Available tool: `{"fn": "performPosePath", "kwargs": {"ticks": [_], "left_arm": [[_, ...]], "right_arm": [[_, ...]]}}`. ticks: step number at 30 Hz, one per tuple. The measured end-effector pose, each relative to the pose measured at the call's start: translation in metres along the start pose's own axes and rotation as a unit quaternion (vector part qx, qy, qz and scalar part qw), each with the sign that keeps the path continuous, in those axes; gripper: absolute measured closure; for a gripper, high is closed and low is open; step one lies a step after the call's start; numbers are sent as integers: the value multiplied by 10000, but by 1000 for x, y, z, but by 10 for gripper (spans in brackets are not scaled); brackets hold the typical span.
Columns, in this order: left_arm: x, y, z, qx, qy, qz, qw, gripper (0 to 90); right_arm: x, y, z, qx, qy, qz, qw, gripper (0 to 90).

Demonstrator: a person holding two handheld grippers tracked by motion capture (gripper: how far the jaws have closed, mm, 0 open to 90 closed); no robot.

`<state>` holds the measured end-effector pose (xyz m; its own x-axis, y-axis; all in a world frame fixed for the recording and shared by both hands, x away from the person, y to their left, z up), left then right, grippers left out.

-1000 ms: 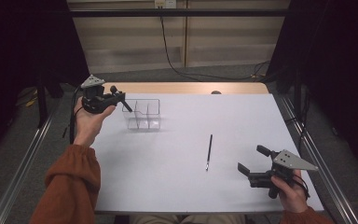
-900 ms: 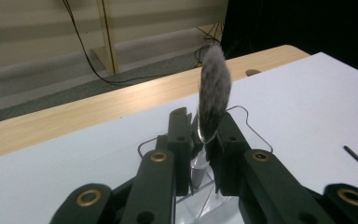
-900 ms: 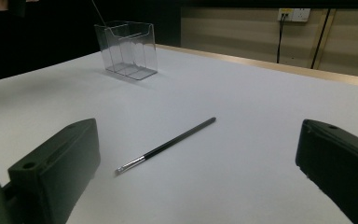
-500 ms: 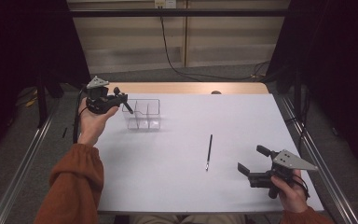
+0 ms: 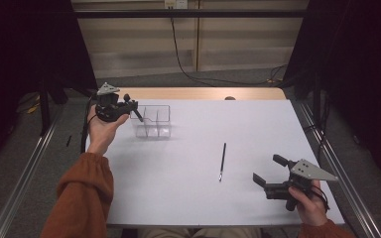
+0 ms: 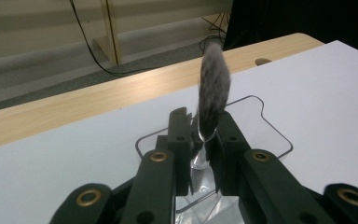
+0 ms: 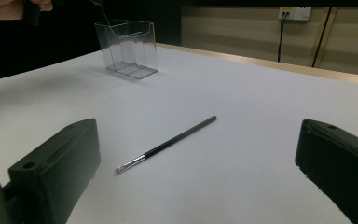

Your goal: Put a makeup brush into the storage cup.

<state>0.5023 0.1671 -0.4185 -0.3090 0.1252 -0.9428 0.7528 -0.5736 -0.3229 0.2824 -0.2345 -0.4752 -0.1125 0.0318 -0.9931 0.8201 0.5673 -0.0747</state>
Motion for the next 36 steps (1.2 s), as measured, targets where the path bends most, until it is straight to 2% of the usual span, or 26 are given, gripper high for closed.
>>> {"fn": "performPosePath", "kwargs": {"ticks": [1, 2, 4, 11, 13, 14, 16, 18, 20, 25, 29, 31, 36], "left_arm": [[1, 0, 0, 7, 25, -33, 10000, 798], [0, 2, 1, 7, -38, 28, 10000, 798], [2, 2, 0, 12, 30, -25, 10000, 798], [2, 1, -1, 64, -46, 3, 10000, 785], [2, 0, -3, 22, -49, 67, 10000, 691], [2, 0, -2, 81, -73, 85, 9999, 674], [2, 0, -4, 32, -42, 106, 9999, 652], [3, -1, -5, 1, -76, 90, 9999, 550], [3, -1, -5, 33, -90, 112, 9999, 505], [3, -1, -6, -105, -61, 128, 9998, 336], [2, -3, -5, -95, -98, 226, 9997, 254], [1, -5, -3, -19, -177, 318, 9993, 245], [0, -8, -2, -35, -225, 367, 9991, 127]], "right_arm": [[0, 0, 0, -1, 1, 0, 10000, 0], [0, 0, 0, 0, 16, -5, 10000, 0], [0, 0, 1, 4, 9, 0, 10000, 0], [0, 0, 0, -9, 3, 1, 10000, 0], [0, 0, 0, -17, 9, 10, 10000, 0], [0, 0, 0, -26, 10, 16, 10000, 0], [-1, 0, -1, -32, 20, 31, 10000, 0], [-1, 0, -1, -31, 12, 26, 10000, 0], [-1, 0, -1, -32, 17, 30, 10000, 0], [-1, 0, -1, -34, 0, 37, 10000, 0], [-1, 0, -1, -36, -1, 35, 10000, 0], [-1, 0, -1, -35, 9, 39, 10000, 0], [-1, 0, -1, -40, 5, 40, 10000, 0]]}}
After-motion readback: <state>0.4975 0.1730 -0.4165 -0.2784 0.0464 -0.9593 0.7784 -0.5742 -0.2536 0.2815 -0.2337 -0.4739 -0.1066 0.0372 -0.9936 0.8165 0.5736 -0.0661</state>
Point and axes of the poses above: each handheld gripper's, and its own axes: y roughly forward along the jaws, x roughly out of its underside, z roughly to its right, the point moved 9 cm from there along y, roughly forward along the jaws, and after that the axes turned 11 degrees about z, right-handed, at the moved point
